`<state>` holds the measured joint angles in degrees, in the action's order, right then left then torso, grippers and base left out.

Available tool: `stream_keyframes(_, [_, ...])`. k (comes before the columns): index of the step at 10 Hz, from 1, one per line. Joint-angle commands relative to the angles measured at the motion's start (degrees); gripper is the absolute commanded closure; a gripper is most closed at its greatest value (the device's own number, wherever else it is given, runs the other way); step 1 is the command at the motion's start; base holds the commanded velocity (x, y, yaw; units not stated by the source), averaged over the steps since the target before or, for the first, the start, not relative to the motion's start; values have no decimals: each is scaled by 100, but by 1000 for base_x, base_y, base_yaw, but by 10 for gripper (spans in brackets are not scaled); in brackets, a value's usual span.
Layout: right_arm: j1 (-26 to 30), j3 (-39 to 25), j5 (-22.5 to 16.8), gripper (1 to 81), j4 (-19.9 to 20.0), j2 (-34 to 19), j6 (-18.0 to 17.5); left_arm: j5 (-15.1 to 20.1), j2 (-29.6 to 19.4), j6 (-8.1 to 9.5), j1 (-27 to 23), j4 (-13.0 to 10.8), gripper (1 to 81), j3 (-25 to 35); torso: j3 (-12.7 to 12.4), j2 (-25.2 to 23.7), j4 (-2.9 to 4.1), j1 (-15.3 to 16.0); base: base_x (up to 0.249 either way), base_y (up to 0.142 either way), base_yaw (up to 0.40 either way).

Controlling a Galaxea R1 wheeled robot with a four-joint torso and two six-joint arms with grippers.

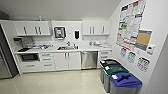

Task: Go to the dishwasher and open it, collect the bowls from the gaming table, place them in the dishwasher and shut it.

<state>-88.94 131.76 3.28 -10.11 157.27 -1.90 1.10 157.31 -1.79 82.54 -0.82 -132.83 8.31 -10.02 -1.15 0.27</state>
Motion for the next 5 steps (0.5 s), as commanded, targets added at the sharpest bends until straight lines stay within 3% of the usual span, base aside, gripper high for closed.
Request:
stream_keyframes(1, [293,-55,-266,10,-44,-123,23,268,-103,-58,-374,11,10,55,0,0,0,0,144,0,0])
stream_keyframes(5, [302,-63,-266,10,-52,-114,23,277,-111,-58,-366,3,10,55,2,0,0,2,144,0,0])
